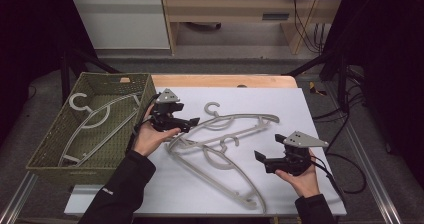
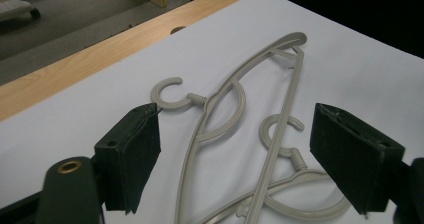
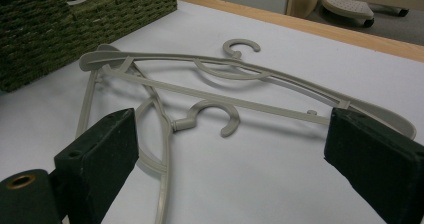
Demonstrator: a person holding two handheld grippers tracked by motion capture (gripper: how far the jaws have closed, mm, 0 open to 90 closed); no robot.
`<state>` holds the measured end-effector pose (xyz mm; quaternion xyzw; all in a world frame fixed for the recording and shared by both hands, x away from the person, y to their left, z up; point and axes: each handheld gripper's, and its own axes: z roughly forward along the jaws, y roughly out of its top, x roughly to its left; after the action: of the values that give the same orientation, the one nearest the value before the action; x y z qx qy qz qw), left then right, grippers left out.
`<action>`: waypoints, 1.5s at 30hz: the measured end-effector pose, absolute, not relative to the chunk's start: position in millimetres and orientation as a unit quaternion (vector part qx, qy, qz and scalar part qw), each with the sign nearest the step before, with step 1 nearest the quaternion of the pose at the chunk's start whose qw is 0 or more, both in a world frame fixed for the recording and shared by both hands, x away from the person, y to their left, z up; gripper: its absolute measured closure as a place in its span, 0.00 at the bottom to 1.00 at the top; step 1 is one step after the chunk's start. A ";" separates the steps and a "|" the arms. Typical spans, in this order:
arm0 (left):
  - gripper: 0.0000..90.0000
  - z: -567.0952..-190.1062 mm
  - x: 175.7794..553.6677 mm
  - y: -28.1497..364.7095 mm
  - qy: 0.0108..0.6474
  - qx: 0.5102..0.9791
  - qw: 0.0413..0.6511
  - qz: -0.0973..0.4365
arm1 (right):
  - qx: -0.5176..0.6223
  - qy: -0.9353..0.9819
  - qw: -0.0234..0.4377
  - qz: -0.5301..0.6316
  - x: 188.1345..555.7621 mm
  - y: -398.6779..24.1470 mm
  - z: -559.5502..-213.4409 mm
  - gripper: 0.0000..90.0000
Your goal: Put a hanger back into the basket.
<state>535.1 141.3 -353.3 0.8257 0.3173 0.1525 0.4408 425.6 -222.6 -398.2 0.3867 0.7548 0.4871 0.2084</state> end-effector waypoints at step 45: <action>0.87 -452.9 604.9 113.1 0.329 0.902 0.262 0.097 | 0.381 0.764 0.199 0.482 428.6 -217.3 -403.7 0.09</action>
<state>604.9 113.1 -452.9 0.9022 0.3286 0.0966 0.2621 428.6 -217.3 -403.7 0.3811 0.7637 0.4818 0.1986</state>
